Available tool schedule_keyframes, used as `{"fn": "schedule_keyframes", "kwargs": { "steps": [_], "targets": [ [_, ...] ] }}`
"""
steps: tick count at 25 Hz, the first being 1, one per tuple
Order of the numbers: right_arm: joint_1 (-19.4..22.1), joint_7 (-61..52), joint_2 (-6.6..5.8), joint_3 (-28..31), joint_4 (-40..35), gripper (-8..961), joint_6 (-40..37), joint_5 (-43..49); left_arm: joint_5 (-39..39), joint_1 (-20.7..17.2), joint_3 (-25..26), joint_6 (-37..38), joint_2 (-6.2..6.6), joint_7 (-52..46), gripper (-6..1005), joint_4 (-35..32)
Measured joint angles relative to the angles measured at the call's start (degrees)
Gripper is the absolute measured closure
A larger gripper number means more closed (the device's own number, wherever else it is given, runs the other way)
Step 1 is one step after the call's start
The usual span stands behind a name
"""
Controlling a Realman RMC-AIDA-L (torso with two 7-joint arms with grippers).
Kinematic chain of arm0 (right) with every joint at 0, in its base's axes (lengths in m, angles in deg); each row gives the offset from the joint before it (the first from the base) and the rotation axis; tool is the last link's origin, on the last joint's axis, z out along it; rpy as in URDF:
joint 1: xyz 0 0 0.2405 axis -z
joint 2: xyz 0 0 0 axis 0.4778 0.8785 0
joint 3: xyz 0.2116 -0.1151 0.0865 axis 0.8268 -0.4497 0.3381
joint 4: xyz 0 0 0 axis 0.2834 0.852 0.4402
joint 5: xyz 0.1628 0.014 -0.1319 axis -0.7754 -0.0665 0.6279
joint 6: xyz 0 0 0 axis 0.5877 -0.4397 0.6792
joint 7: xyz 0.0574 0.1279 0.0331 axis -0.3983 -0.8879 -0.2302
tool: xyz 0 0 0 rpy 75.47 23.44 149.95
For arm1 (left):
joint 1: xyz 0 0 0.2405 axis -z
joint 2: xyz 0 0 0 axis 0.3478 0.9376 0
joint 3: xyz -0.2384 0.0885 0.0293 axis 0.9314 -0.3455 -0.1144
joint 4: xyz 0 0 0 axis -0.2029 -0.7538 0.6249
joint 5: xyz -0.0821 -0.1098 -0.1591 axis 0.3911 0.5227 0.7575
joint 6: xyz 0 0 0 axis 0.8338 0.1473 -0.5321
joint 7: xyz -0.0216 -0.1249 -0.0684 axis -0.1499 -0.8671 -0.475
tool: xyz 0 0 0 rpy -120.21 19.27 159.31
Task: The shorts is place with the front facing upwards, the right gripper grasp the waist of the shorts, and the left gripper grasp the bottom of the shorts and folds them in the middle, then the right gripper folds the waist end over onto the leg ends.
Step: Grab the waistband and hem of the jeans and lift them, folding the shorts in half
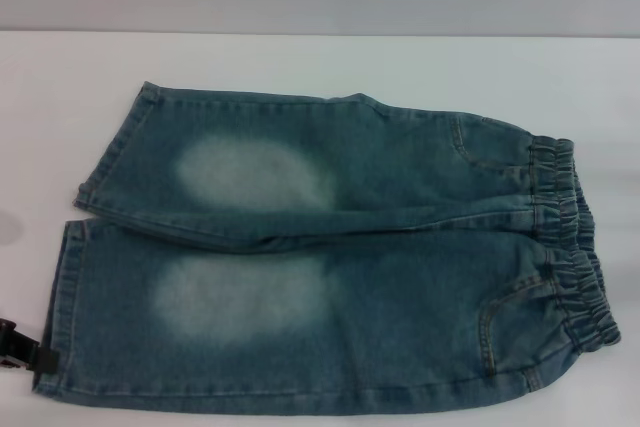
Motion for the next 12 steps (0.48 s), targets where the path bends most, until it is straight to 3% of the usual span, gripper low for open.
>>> {"fn": "schedule_keyframes", "kwargs": {
  "steps": [12],
  "targets": [
    [0.1, -3.5, -0.29, -0.4, -0.4, 389, 0.5, 0.9, 0.5, 0.9, 1.4, 0.8, -1.00, -0.1, 984, -0.1]
  ]
}}
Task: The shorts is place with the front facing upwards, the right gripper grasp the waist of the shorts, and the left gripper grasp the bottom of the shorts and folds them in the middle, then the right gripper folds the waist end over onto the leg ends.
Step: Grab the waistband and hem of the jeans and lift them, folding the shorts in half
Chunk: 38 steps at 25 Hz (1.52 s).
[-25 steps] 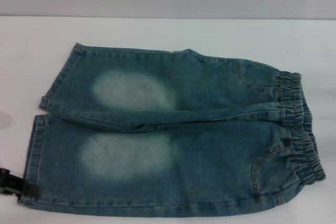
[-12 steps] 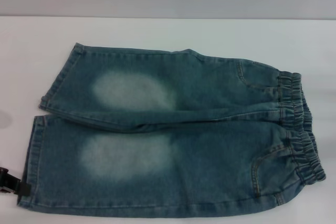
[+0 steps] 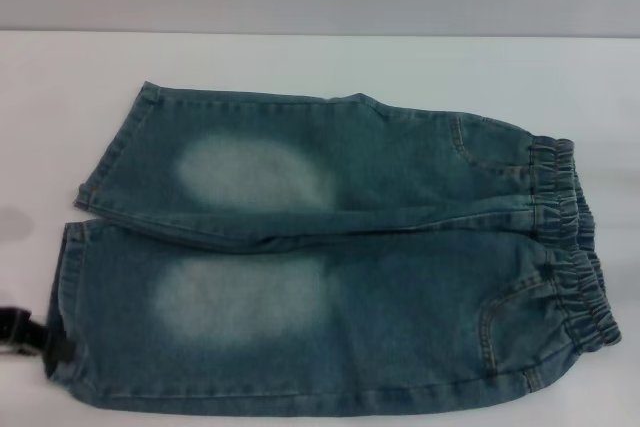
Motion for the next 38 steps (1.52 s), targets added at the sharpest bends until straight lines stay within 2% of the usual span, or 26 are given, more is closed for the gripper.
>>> {"fn": "schedule_keyframes", "kwargs": {
  "steps": [2, 3, 7, 11, 16, 20, 21, 22, 26, 29, 30, 31, 34, 38],
  "targets": [
    [0.4, -3.1, -0.19, -0.3, -1.3, 390, 0.9, 3.1, 0.0, 0.3, 0.7, 0.0, -0.13, 0.0, 983, 0.0],
    [0.6, -4.8, -0.28, -0.4, -2.5, 390, 1.8, 5.6, 0.1, 1.2, 2.9, 0.1, -0.45, -0.1, 983, 0.0],
    [1.5, -14.6, -0.52, -0.6, -9.4, 389, 6.2, 18.8, 0.1, 2.6, 5.4, 0.0, -0.73, -0.6, 983, 0.0],
    [2.5, -32.0, -2.04, -0.6, -16.6, 388, 4.8, 36.5, 0.0, 4.0, 5.8, -1.1, -0.72, -0.8, 987, 0.0],
    [3.9, -53.8, -4.84, -0.6, -26.3, 390, -7.0, 52.9, 0.2, 4.7, 6.6, -2.5, -0.83, -0.2, 990, -0.3],
    [3.1, -69.8, -7.83, -0.6, -34.7, 391, -20.1, 63.3, 0.2, 5.1, 6.6, -3.8, -0.96, 0.3, 990, -0.4],
    [1.8, -77.1, -8.97, -0.6, -38.8, 391, -25.3, 69.4, 0.2, 5.3, 6.7, -4.0, -0.96, 0.5, 990, -0.4],
    [1.8, -77.1, -8.97, -0.6, -38.8, 391, -25.3, 69.4, 0.2, 5.3, 6.7, -4.0, -0.96, 0.5, 990, -0.4],
    [-2.7, -87.4, -10.38, -0.6, -45.3, 392, -32.7, 84.1, 0.2, 6.3, 8.4, -4.0, -0.93, 0.5, 990, -0.6],
    [-4.1, -88.5, -10.45, -0.6, -46.6, 393, -35.0, 88.7, 0.2, 6.5, 8.8, -4.0, -0.96, 0.6, 990, -0.6],
    [-4.5, -88.8, -10.29, -0.6, -47.6, 393, -35.8, 90.8, 0.2, 6.6, 8.8, -4.1, -0.97, 0.7, 990, -0.6],
    [-4.8, -89.3, -9.61, -0.6, -49.9, 393, -36.4, 94.3, 0.2, 6.6, 8.9, -4.2, -0.97, 0.7, 990, -0.6],
    [-5.0, -89.7, -9.05, -0.9, -51.3, 394, -36.8, 96.9, 0.2, 6.7, 8.9, -4.3, -0.97, 0.9, 990, -0.6],
    [-5.3, -89.9, -8.87, -2.9, -52.0, 395, -37.8, 101.3, 0.2, 6.8, 8.9, -4.3, -0.96, 1.3, 990, -0.6]
  ]
}}
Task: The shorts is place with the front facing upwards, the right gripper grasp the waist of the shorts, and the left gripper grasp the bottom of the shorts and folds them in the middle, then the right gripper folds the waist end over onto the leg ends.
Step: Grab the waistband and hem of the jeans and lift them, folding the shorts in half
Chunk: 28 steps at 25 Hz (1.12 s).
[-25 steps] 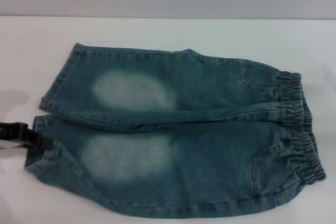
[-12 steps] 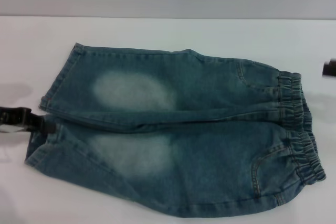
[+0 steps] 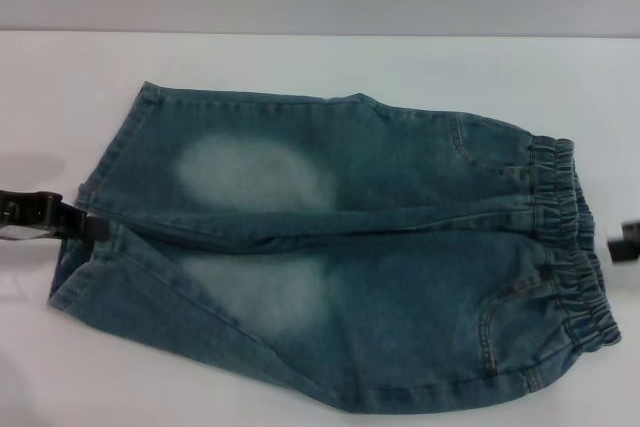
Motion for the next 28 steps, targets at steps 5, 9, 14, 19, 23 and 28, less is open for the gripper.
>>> {"fn": "schedule_keyframes", "kwargs": {
  "steps": [5, 9, 14, 19, 23, 28],
  "targets": [
    [-0.2, 0.6, 0.66, -3.7, -0.6, 395, 2.6, 5.1, 0.0, 0.3, 0.0, 0.0, 0.02, 0.0, 990, 0.0],
    [0.1, 1.7, 1.32, -7.1, -0.6, 395, 4.7, 7.1, 0.0, 0.5, -0.1, -0.2, -0.05, 0.0, 990, 0.0],
    [-0.1, 2.0, 2.19, -9.9, -0.7, 395, 6.0, 9.8, 0.0, 0.7, -0.1, -0.4, -0.44, 0.0, 990, 0.0],
    [-1.0, 2.1, 2.41, -12.4, -0.4, 395, 6.5, 12.4, 0.0, 0.8, -0.1, -0.7, -0.70, 0.0, 990, 0.0],
    [-1.7, 2.1, 2.91, -12.7, -0.2, 395, 6.6, 13.9, 0.0, 0.8, -0.1, -0.8, -0.78, 0.0, 990, 0.0],
    [-2.5, 2.1, 3.27, -13.7, 0.7, 395, 6.8, 14.3, 0.0, 0.6, -0.1, -0.9, -0.91, 0.0, 990, 0.0]
  ]
}}
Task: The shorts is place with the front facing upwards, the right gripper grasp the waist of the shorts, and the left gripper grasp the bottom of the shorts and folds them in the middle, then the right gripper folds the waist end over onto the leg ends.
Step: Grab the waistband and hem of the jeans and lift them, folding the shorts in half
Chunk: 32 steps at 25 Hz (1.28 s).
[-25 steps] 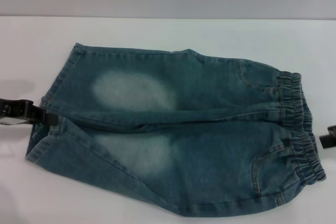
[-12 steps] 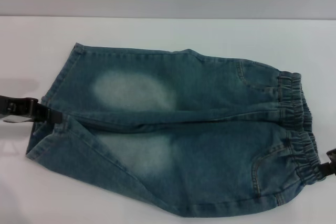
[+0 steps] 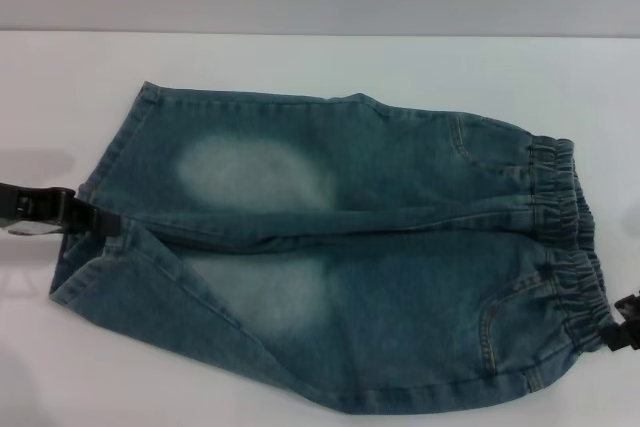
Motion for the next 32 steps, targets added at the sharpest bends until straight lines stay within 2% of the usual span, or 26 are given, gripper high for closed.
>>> {"fn": "schedule_keyframes", "kwargs": {
  "steps": [27, 32],
  "targets": [
    [-0.9, 1.7, 1.08, 0.2, 1.1, 394, 0.1, -3.3, 0.0, 0.1, -0.1, -1.6, -0.22, 0.7, 990, 0.4],
    [-1.1, 2.5, 1.79, 0.1, 1.4, 394, 0.1, -3.5, 0.0, 0.1, -0.1, -2.1, -0.40, 0.7, 989, 0.4]
  ]
}}
